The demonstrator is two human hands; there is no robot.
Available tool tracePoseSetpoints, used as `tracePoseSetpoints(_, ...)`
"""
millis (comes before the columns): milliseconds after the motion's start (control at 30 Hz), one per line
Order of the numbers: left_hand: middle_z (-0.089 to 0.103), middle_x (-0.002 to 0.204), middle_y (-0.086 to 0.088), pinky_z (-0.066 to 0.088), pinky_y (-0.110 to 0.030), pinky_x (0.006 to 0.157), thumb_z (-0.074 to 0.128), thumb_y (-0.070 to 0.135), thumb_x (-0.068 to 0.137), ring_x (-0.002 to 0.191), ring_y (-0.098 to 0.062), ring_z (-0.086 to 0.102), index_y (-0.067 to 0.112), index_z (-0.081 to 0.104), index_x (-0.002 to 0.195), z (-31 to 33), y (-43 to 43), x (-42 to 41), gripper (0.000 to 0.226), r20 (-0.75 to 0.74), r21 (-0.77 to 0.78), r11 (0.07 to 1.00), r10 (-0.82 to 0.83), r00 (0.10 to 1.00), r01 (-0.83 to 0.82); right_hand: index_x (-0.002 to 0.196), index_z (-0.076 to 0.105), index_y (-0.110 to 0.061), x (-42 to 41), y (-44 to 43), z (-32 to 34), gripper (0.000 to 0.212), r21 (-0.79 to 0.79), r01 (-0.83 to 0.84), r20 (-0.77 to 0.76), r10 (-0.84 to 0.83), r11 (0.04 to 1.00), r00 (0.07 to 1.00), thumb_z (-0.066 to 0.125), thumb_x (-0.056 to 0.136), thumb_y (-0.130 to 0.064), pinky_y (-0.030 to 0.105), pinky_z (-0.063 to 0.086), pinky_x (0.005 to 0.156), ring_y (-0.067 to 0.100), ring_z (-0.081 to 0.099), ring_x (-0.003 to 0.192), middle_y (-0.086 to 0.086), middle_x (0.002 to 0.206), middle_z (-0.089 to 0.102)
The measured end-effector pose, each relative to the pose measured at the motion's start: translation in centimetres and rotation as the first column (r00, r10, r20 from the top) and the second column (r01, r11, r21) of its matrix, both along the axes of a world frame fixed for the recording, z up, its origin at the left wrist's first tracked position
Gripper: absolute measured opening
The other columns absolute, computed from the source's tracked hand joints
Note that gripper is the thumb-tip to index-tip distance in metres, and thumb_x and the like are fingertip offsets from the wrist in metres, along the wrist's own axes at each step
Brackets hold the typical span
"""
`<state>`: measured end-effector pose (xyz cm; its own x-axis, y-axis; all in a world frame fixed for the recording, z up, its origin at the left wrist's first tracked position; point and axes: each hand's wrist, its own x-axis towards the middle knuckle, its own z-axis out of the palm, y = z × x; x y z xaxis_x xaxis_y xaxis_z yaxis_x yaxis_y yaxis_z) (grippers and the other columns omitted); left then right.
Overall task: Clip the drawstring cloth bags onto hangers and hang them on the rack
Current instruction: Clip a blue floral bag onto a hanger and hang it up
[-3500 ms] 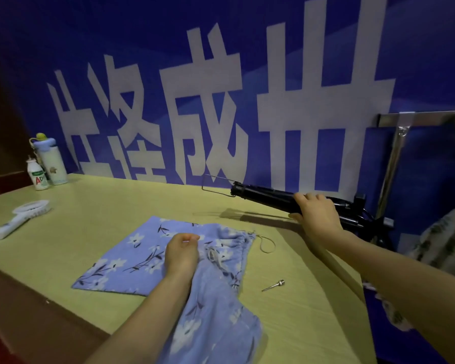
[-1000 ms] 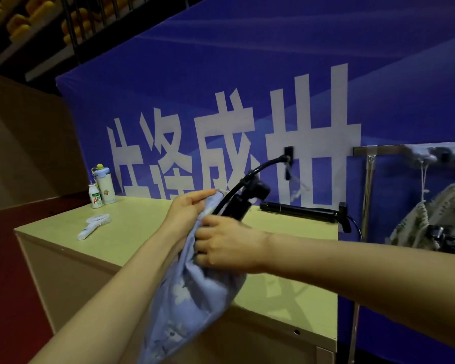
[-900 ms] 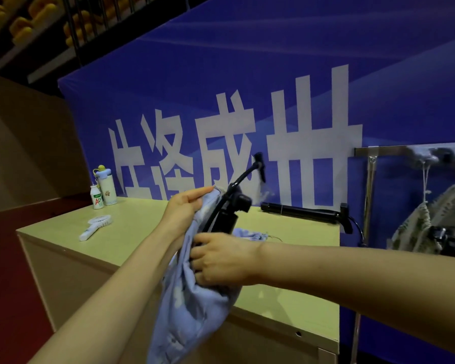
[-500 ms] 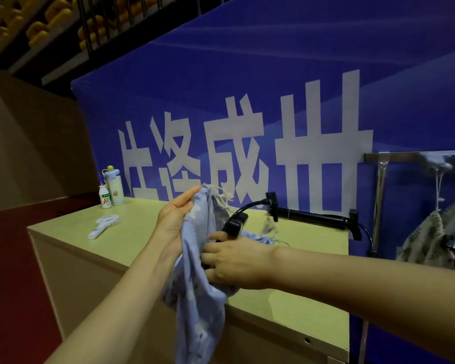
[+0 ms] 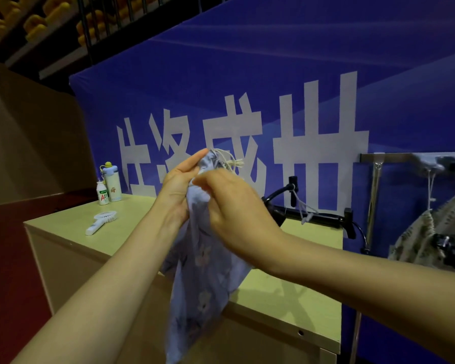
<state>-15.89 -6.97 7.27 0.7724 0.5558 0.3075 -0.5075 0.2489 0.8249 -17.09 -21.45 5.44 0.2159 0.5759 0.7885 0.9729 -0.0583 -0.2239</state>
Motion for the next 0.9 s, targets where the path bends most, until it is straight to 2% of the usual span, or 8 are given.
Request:
tracePoseSetpoints(67, 0.071, 0.057, -0.003, 0.057, -0.022, 0.049, 0.044, 0.005, 0.095, 0.053, -0.010, 0.069, 0.010, 0.073, 0.063, -0.1, -0.3, 0.0, 0.044, 0.017, 0.019, 0.997, -0.076, 0.997, 0.076, 0.115, 0.057, -0.007, 0.3, -0.7, 1.3, 0.024, 0.104, 0.027, -0.010, -0.027, 0.994, 1.000, 0.046, 0.094, -0.009, 0.024, 0.042, 0.083, 0.019, 0.054, 0.101, 0.008, 0.114, 0.057)
tracePoseSetpoints(133, 0.073, 0.065, -0.006, 0.058, -0.023, 0.055, 0.044, 0.003, 0.095, 0.059, -0.013, 0.071, 0.007, 0.075, 0.070, -0.3, -1.1, 0.3, 0.040, 0.039, 0.058, 0.990, -0.127, 0.991, 0.125, 0.123, 0.052, -0.012, 2.4, -1.0, 2.7, 0.029, 0.133, 0.111, -0.055, -0.104, 0.985, 0.993, 0.049, 0.096, -0.023, 0.021, 0.040, 0.082, 0.016, 0.052, 0.108, 0.004, 0.122, 0.054)
tracePoseSetpoints(233, 0.072, 0.089, -0.006, 0.059, -0.027, 0.077, 0.043, -0.004, 0.093, 0.079, -0.016, 0.070, 0.006, 0.068, 0.098, -0.4, -1.0, 0.7, 0.027, 0.005, 0.126, 0.992, -0.027, 1.000, 0.026, 0.129, 0.046, -0.011, 6.2, -0.7, 4.1, 0.054, -0.116, 0.250, -0.260, -0.273, 0.961, 0.926, 0.059, 0.088, -0.043, 0.030, 0.044, 0.084, 0.022, 0.053, 0.110, 0.007, 0.125, 0.052)
tracePoseSetpoints(300, 0.073, 0.088, -0.003, 0.057, -0.028, 0.081, 0.044, -0.005, 0.092, 0.083, -0.017, 0.069, 0.010, 0.069, 0.095, -0.3, -1.2, 0.8, 0.029, -0.023, 0.153, 0.988, -0.008, 1.000, 0.012, 0.111, 0.057, -0.007, 8.2, -0.4, 4.0, 0.045, -0.211, 0.247, -0.327, -0.306, 0.946, 0.894, 0.063, 0.085, -0.043, 0.034, 0.046, 0.073, 0.023, 0.057, 0.090, 0.011, 0.100, 0.059)
tracePoseSetpoints(467, 0.076, 0.078, 0.001, 0.060, -0.023, 0.071, 0.040, -0.008, 0.092, 0.072, -0.013, 0.072, 0.010, 0.068, 0.094, 0.1, -1.0, 0.7, 0.033, -0.030, 0.183, 0.983, -0.014, 0.999, 0.019, 0.079, 0.067, -0.008, 9.6, -1.4, 3.6, 0.021, -0.034, 0.089, -0.539, -0.093, 0.995, 0.837, 0.060, 0.089, -0.025, 0.046, 0.053, 0.086, 0.033, 0.064, 0.091, 0.016, 0.089, 0.070)
tracePoseSetpoints(700, 0.075, 0.074, 0.002, 0.059, -0.021, 0.067, 0.040, -0.009, 0.092, 0.068, -0.009, 0.072, 0.010, 0.066, 0.095, 1.2, -1.7, -0.7, 0.032, -0.049, 0.299, 0.949, -0.094, 0.994, 0.104, 0.068, 0.053, -0.012, 8.1, -2.5, 5.1, 0.026, 0.270, -0.102, -0.636, 0.257, 0.957, 0.728, 0.045, 0.091, -0.005, 0.030, 0.053, 0.073, 0.016, 0.052, 0.065, 0.004, 0.066, 0.051)
tracePoseSetpoints(800, 0.075, 0.071, 0.000, 0.059, -0.022, 0.065, 0.039, -0.011, 0.091, 0.065, -0.010, 0.071, 0.010, 0.066, 0.090, 1.8, -2.8, -1.3, 0.034, -0.052, 0.320, 0.933, -0.157, 0.986, 0.166, 0.074, 0.052, -0.013, 7.0, -3.9, 6.5, 0.023, 0.270, -0.162, -0.635, 0.302, 0.949, 0.711, 0.042, 0.094, -0.007, 0.018, 0.051, 0.053, 0.009, 0.053, 0.055, 0.003, 0.063, 0.051)
tracePoseSetpoints(900, 0.075, 0.072, -0.003, 0.060, -0.025, 0.064, 0.037, -0.013, 0.090, 0.065, -0.014, 0.071, 0.010, 0.068, 0.088, 2.3, -4.8, -1.1, 0.038, -0.049, 0.335, 0.915, -0.220, 0.974, 0.224, 0.076, 0.054, -0.013, 6.1, -6.0, 8.3, 0.020, 0.174, -0.233, -0.667, 0.288, 0.957, 0.687, 0.044, 0.093, -0.008, 0.022, 0.050, 0.057, 0.011, 0.054, 0.058, 0.005, 0.067, 0.053)
